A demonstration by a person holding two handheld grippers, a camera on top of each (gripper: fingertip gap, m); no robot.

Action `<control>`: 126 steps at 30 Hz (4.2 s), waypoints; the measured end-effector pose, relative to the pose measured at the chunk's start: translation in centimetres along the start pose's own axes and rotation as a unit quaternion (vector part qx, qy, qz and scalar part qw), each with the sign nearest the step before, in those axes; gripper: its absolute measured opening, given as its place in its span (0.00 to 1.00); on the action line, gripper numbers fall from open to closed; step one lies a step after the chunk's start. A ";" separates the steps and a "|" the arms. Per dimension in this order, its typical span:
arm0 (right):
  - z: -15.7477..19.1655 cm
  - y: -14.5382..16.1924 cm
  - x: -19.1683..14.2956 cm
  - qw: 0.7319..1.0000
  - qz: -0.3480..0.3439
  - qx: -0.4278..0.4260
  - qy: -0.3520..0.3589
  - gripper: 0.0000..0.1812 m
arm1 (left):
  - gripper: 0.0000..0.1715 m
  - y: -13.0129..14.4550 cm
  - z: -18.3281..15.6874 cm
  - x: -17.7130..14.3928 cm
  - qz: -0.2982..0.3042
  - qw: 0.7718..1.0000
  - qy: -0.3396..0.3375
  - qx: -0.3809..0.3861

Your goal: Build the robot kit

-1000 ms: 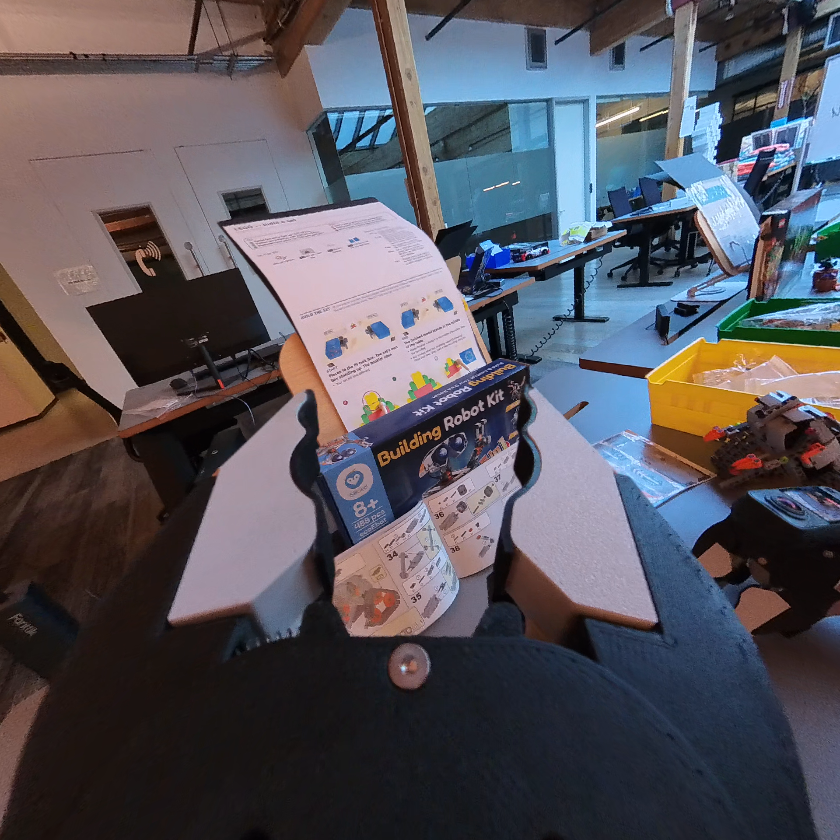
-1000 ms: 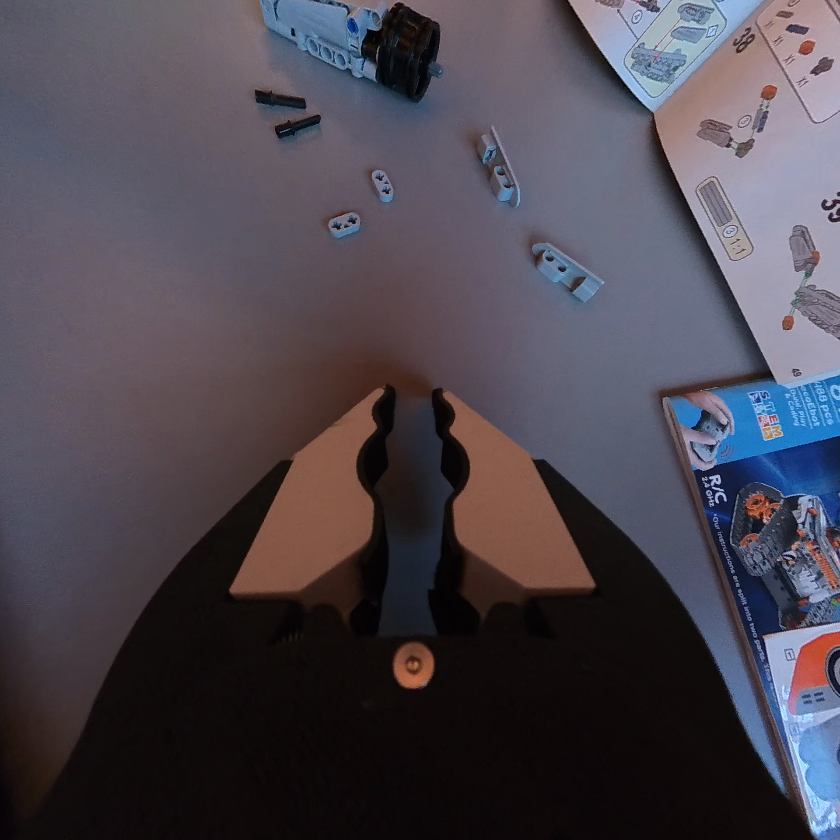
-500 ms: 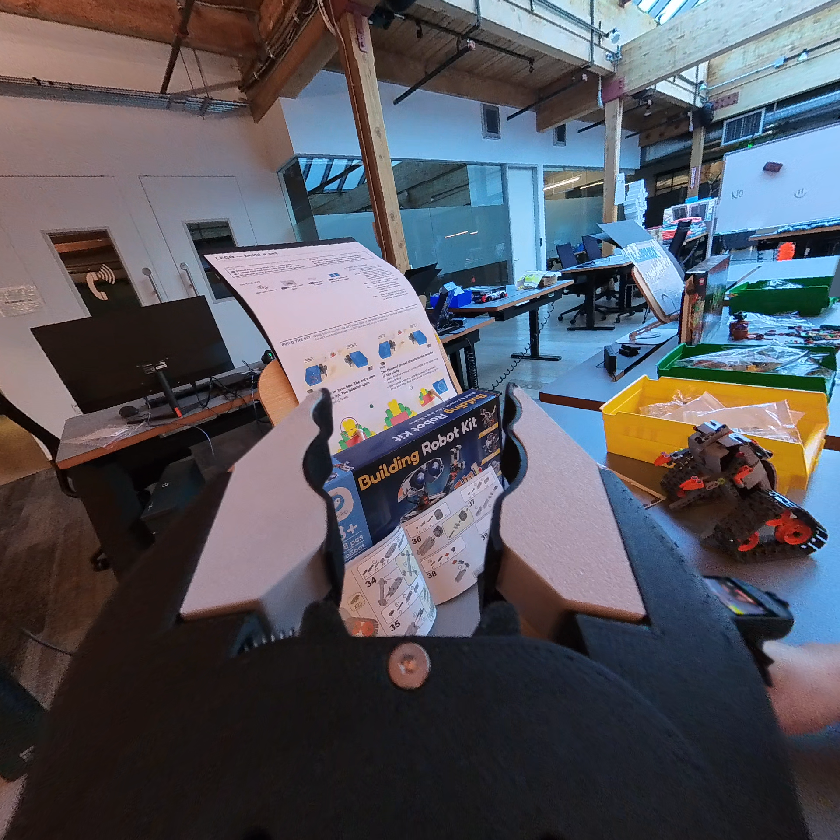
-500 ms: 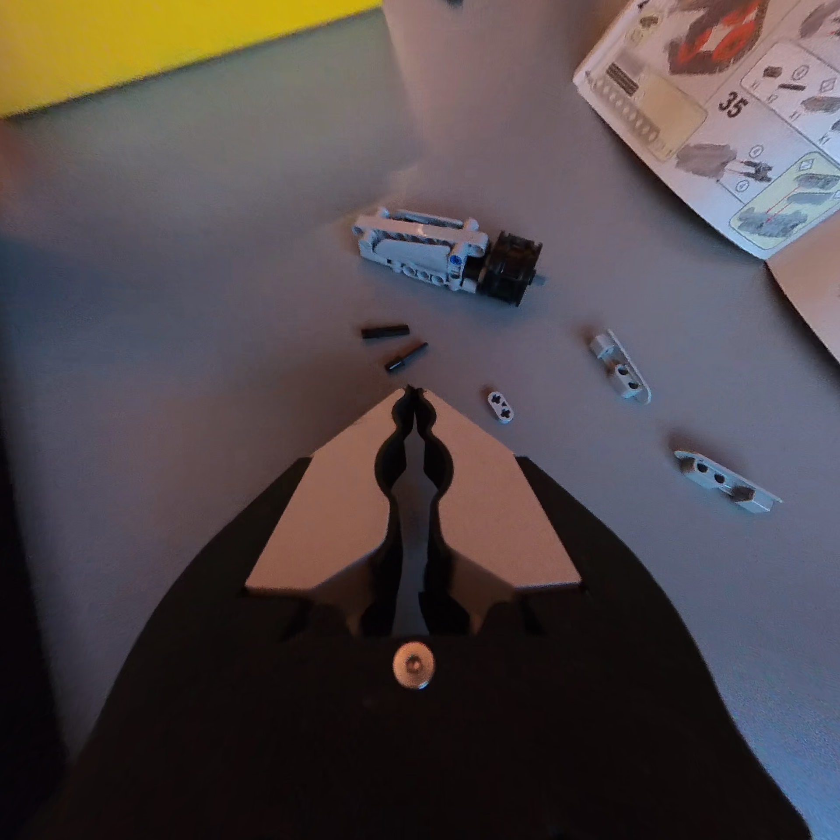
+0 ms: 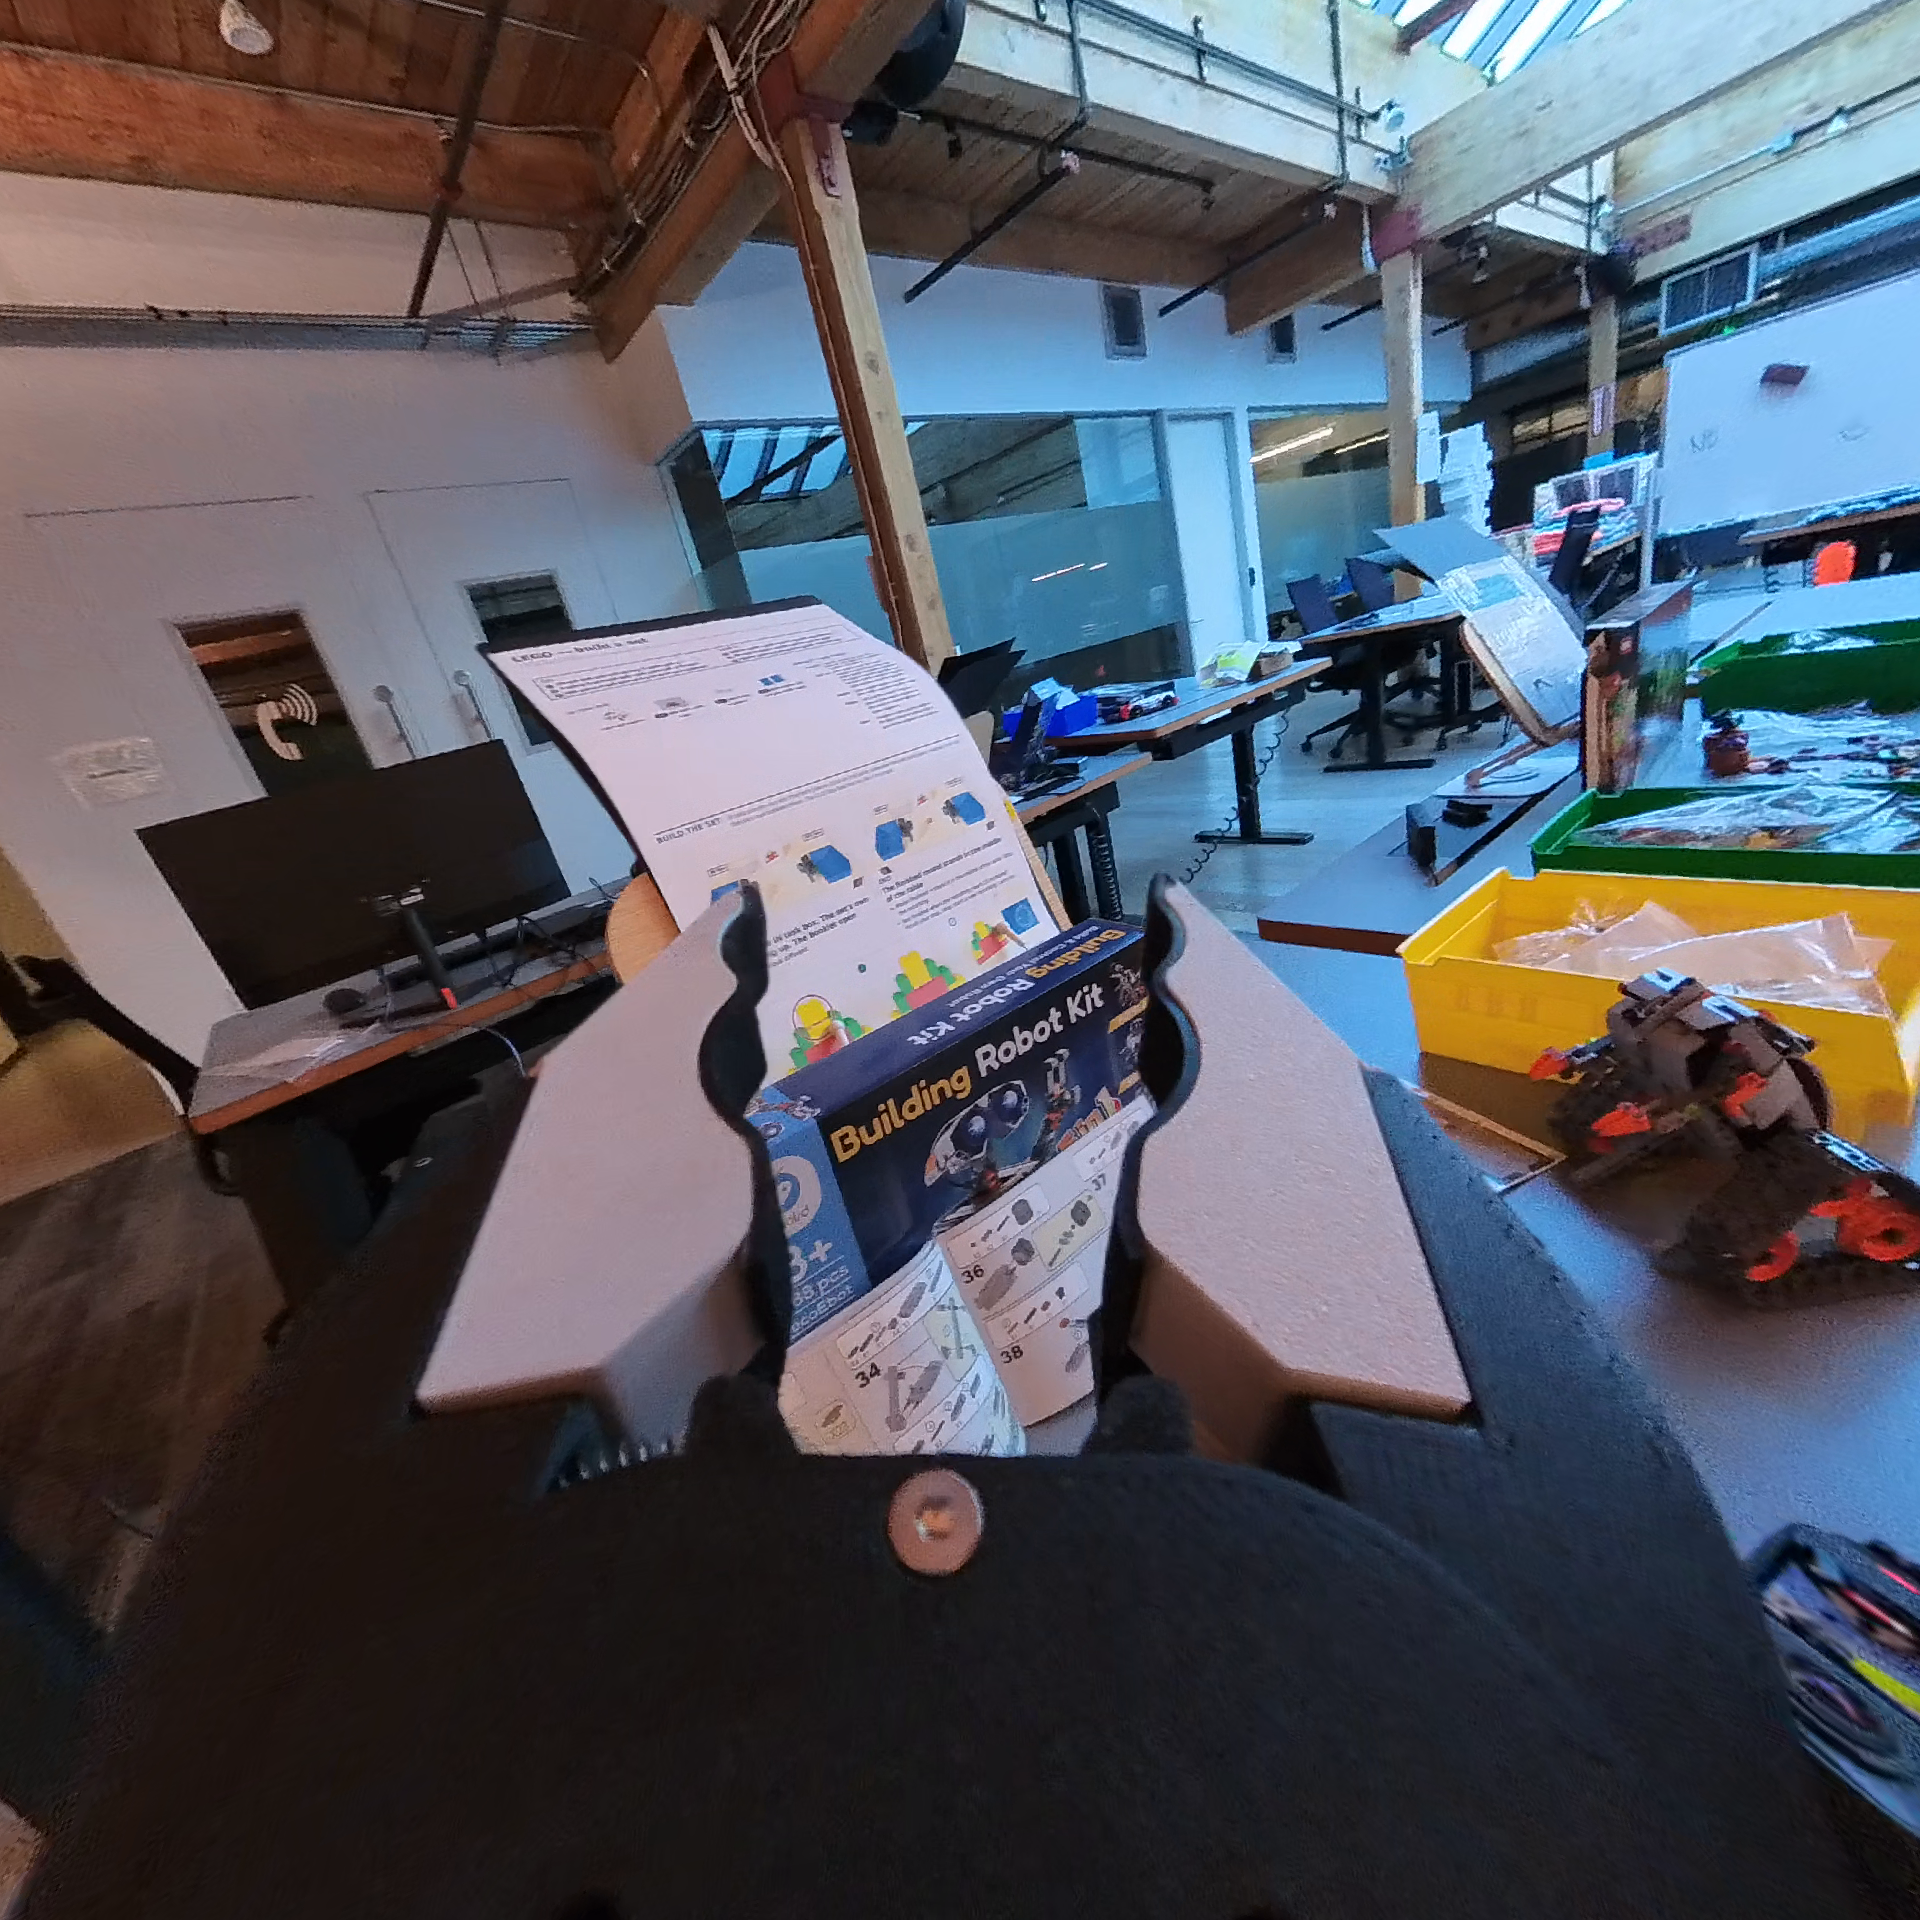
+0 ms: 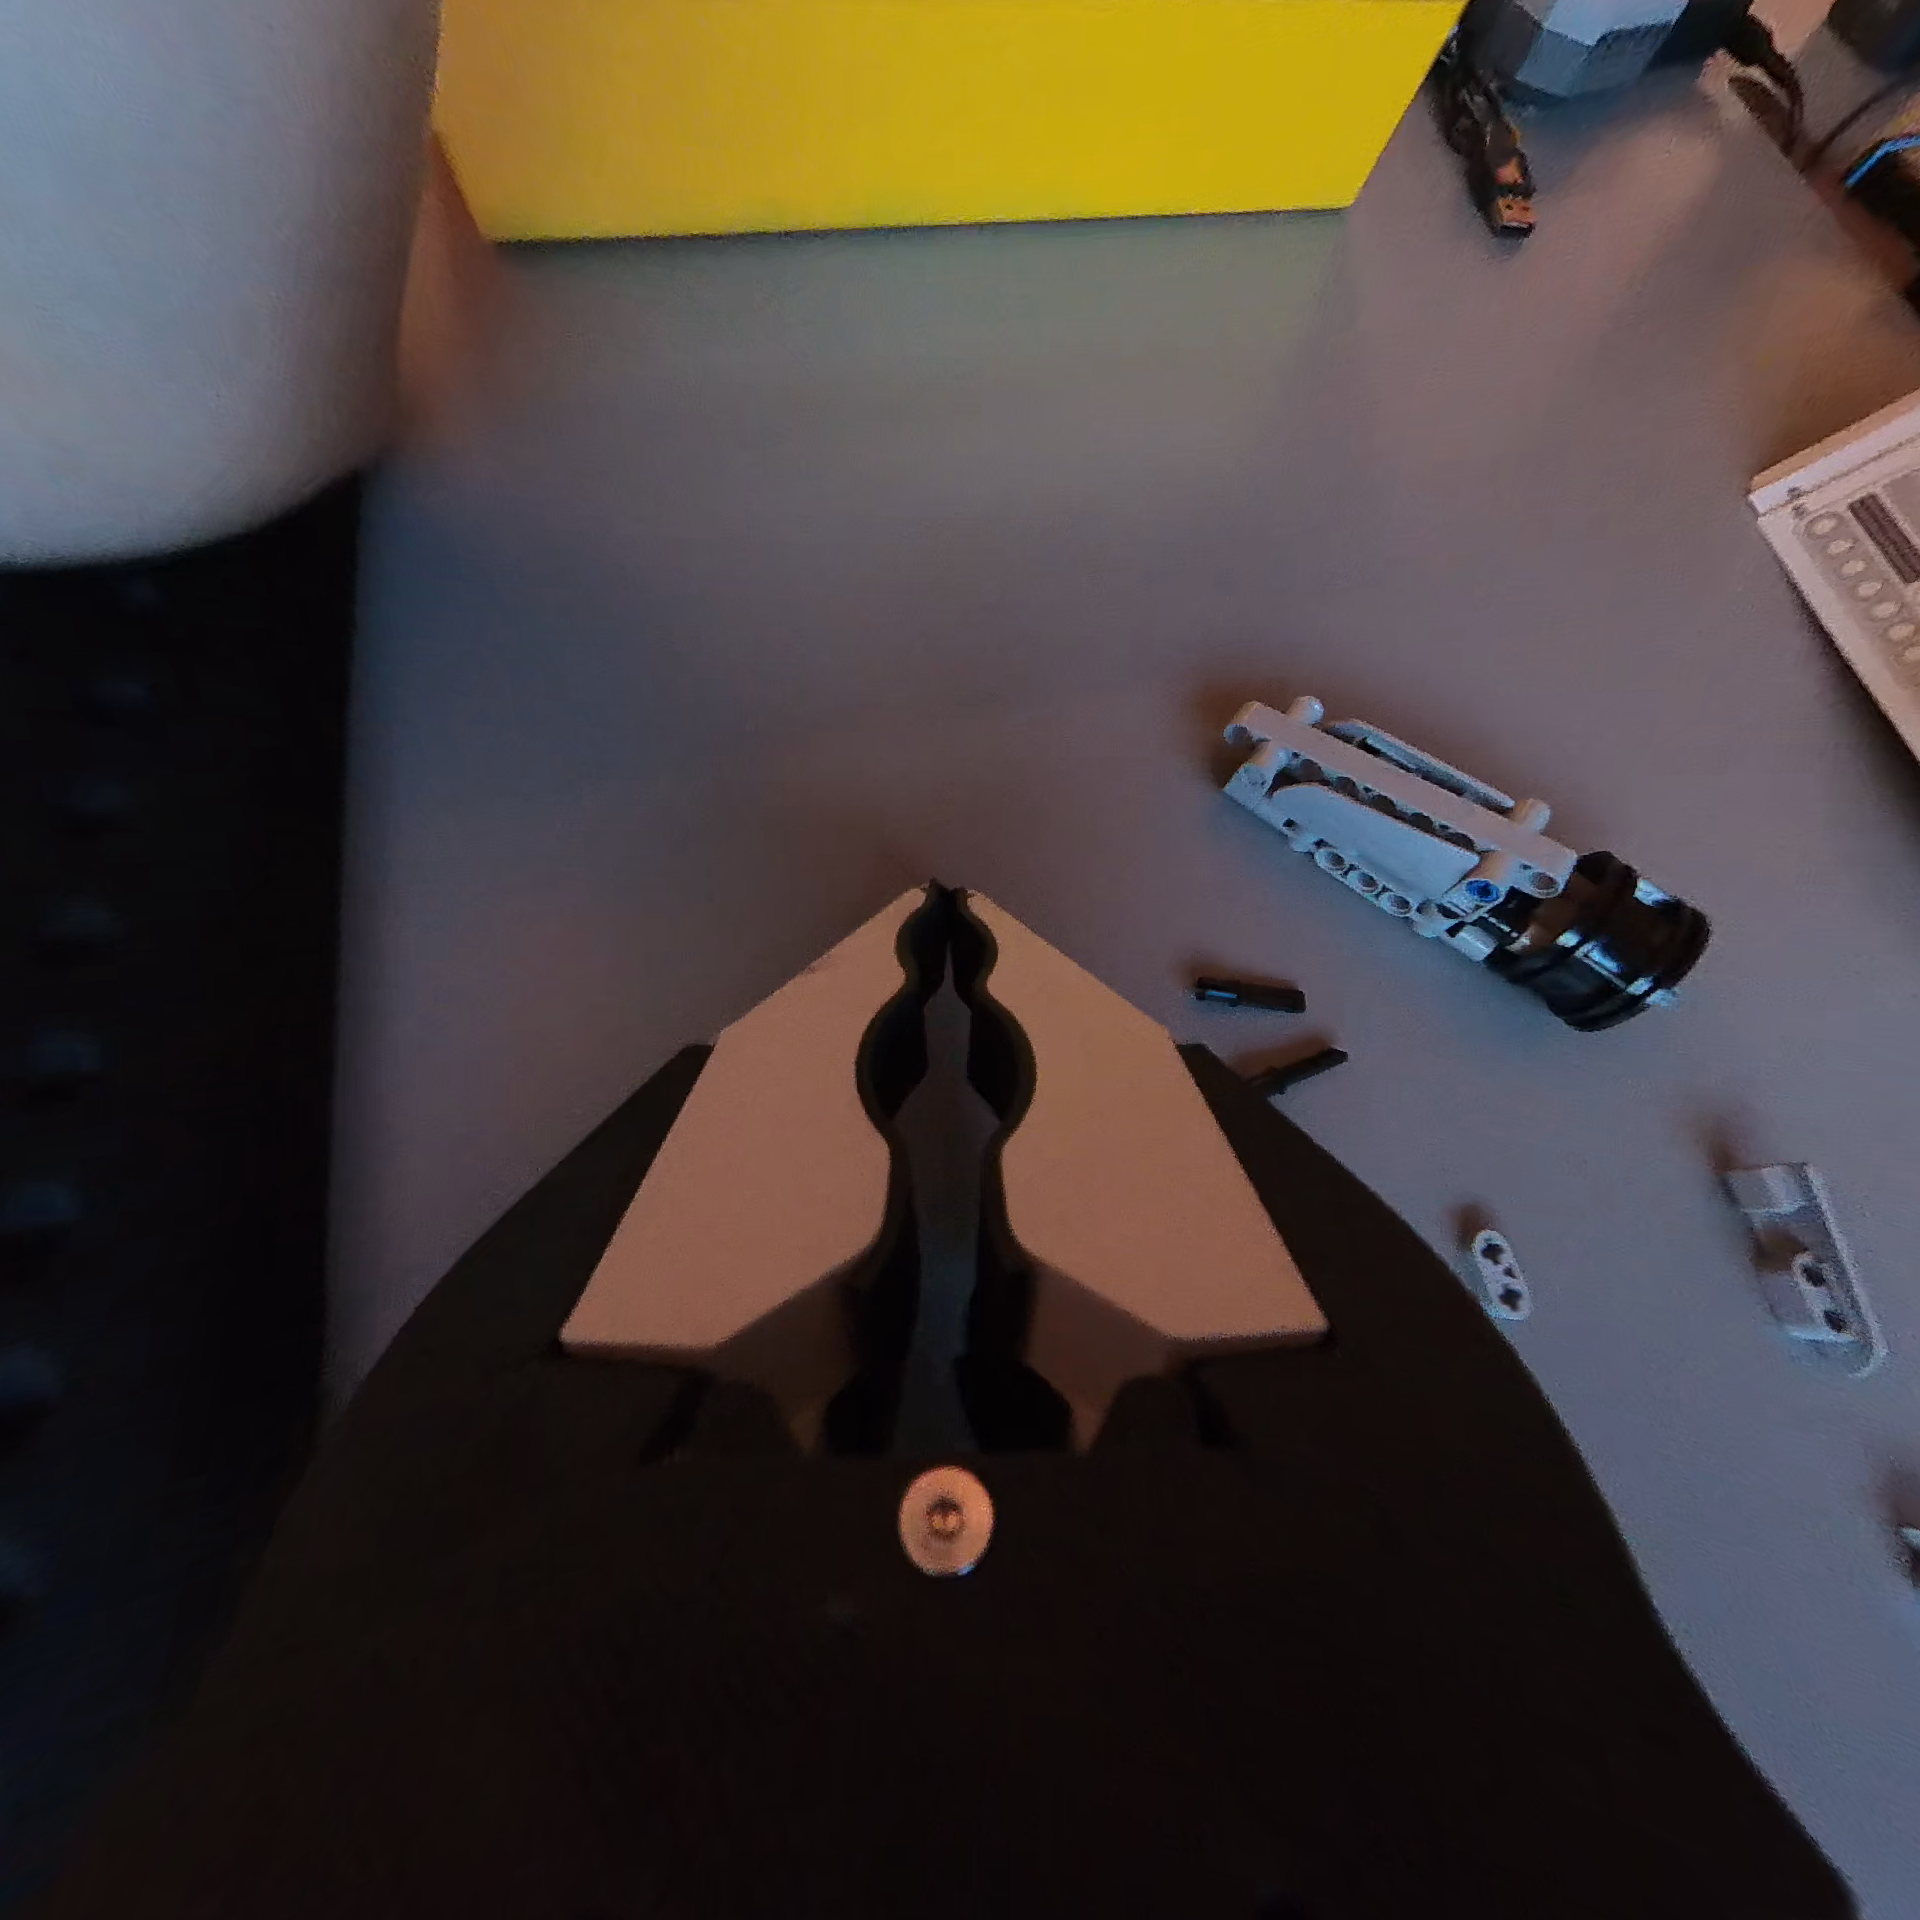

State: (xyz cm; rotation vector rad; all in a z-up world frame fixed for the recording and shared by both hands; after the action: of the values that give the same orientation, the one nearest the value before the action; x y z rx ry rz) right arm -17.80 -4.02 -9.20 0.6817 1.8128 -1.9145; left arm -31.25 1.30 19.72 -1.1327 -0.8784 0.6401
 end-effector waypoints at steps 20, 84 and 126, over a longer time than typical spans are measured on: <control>-4.3 4.9 -13.4 0.990 -0.021 0.057 -0.130 0.00 | 0.41 1.1 -1.7 1.5 0.031 0.999 0.039 0.004; 0.8 4.8 -7.7 0.964 -0.007 -0.262 -0.045 0.10 | 0.15 27.5 -5.6 -6.2 0.446 0.880 0.032 0.159; 1.4 5.7 -7.1 0.954 0.049 -0.286 -0.072 0.09 | 0.10 28.2 -3.1 -6.0 0.469 0.864 -0.077 0.165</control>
State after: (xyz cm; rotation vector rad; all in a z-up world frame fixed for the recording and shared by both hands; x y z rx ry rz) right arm -8.76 -6.04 -9.37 0.4060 2.0490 -1.2380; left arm -31.86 3.79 -9.15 -1.1644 -0.2607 1.6364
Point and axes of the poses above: each gripper's, where its closed fingertips meet, x out along the fingers, y out of its underside, z = x × y across the jaws, the point moved 10 cm from there along -x, back along the fingers, and after that the axes turned 15 degrees about -y, right-handed, at the moved point
